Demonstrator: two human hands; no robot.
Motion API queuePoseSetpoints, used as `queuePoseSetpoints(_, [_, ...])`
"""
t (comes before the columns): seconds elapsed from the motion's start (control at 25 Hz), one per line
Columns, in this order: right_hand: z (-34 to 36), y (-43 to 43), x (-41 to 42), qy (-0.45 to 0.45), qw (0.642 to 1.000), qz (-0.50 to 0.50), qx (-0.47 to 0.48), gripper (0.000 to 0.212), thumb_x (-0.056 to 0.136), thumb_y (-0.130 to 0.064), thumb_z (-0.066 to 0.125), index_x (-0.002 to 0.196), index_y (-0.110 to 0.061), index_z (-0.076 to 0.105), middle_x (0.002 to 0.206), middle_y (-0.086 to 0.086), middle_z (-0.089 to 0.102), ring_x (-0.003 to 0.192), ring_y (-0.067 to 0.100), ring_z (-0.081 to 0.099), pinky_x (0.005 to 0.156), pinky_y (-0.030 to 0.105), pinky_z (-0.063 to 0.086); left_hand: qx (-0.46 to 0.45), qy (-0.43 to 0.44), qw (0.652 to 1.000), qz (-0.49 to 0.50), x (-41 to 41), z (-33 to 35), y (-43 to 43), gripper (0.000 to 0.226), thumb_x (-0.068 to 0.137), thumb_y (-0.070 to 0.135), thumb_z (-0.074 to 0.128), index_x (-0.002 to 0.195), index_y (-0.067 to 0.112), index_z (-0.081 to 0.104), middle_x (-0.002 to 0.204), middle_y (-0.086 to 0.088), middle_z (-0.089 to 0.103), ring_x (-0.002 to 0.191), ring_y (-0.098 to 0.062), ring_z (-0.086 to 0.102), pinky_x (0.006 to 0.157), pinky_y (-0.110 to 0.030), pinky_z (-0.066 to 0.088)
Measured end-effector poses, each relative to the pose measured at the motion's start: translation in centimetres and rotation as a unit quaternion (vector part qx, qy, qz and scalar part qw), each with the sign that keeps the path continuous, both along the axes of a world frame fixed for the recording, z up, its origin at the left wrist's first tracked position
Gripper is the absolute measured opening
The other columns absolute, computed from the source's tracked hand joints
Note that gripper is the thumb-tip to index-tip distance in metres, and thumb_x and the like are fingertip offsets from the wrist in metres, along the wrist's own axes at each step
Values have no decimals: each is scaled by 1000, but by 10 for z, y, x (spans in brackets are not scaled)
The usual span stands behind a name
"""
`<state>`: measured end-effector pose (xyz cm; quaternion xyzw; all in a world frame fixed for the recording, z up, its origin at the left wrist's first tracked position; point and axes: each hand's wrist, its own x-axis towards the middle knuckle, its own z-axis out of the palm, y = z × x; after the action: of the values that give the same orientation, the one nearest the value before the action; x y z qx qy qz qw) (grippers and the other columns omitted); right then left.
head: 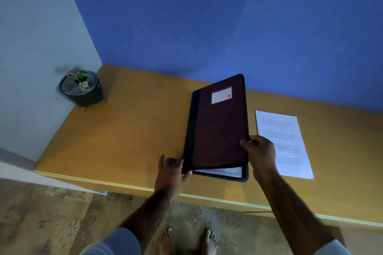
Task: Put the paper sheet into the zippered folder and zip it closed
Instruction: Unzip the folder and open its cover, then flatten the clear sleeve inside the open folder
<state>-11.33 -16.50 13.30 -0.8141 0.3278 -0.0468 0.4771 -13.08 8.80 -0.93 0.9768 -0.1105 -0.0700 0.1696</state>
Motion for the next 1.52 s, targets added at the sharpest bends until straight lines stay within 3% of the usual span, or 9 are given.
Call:
queuePoseSetpoints(0.12, [29, 35, 4, -37, 997, 55, -43, 14, 84, -20, 73, 72, -23, 67, 72, -4, 71, 69, 13, 69, 60, 35, 57, -66, 47, 996, -44, 14, 11, 10, 43, 99, 36, 41, 137, 23, 57, 128, 1, 65, 126, -21, 55, 124, -39, 21])
queuePoseSetpoints(0.2, [37, 66, 9, -63, 992, 101, -46, 11, 87, -21, 72, 77, -25, 68, 75, -7, 71, 71, 8, 68, 60, 30, 56, -185, 71, 980, -21, 32, 36, 13, 35, 104, 27, 43, 135, 23, 59, 135, 1, 62, 125, -19, 58, 108, -24, 40])
queuePoseSetpoints(0.32, [39, 110, 15, -99, 982, 147, -69, 15, 89, -29, 72, 100, -19, 69, 98, -3, 64, 87, 6, 63, 71, 21, 52, -381, 95, 918, 61, 68, 99, 12, 25, 109, 30, 42, 125, 35, 61, 124, 10, 62, 119, -10, 58, 84, 3, 37])
queuePoseSetpoints(0.48, [32, 158, 23, -132, 961, 227, -90, 36, 92, -42, 68, 116, -15, 65, 112, -3, 59, 101, 10, 58, 84, 26, 51, -504, 128, 852, 69, 124, 169, 16, 43, 107, 50, 38, 132, 25, 63, 130, 5, 67, 124, -16, 61, 105, -32, 49])
queuePoseSetpoints(0.72, [-3, 179, 34, -144, 911, 364, -131, 52, 98, -55, 48, 128, -15, 59, 127, 3, 62, 117, 16, 57, 91, 24, 45, -338, 74, 934, 85, 166, 188, 51, 57, 107, 24, 48, 160, 26, 27, 164, 2, 32, 148, -20, 37, 110, -28, 37])
queuePoseSetpoints(0.92, [-65, 127, 35, 7, 895, 373, -244, 64, 101, -61, 36, 151, -21, 41, 162, 4, 37, 149, 21, 32, 122, 41, 27, -169, 17, 983, 70, 161, 158, 78, 62, 108, 18, 39, 163, 24, 11, 163, -5, 33, 133, -32, 52, 102, -42, 51])
queuePoseSetpoints(1.16, [-125, 49, 8, 194, 888, 308, -282, 80, 100, -64, 34, 162, -22, 4, 171, 8, -5, 157, 29, -5, 126, 54, 8, -21, -34, 995, 95, 159, 115, 110, 66, 105, 20, 42, 162, 13, 11, 155, -12, 35, 105, -33, 63, 75, -42, 55])
queuePoseSetpoints(1.28, [-140, 29, -9, 231, 887, 288, -277, 85, 99, -66, 34, 162, -24, -3, 169, 5, -13, 156, 29, -11, 125, 57, 5, -4, -32, 992, 118, 159, 89, 123, 68, 103, 19, 48, 161, 8, 14, 156, -16, 33, 122, -36, 56, 93, -46, 53])
queuePoseSetpoints(1.52, [-148, 19, -20, 232, 888, 285, -277, 85, 97, -69, 35, 161, -29, -7, 167, -2, -20, 155, 24, -16, 123, 57, 5, 76, 28, 993, 87, 134, 34, 126, 77, 105, 45, 38, 162, 4, 5, 170, -17, -2, 158, -34, 2, 128, -46, 13])
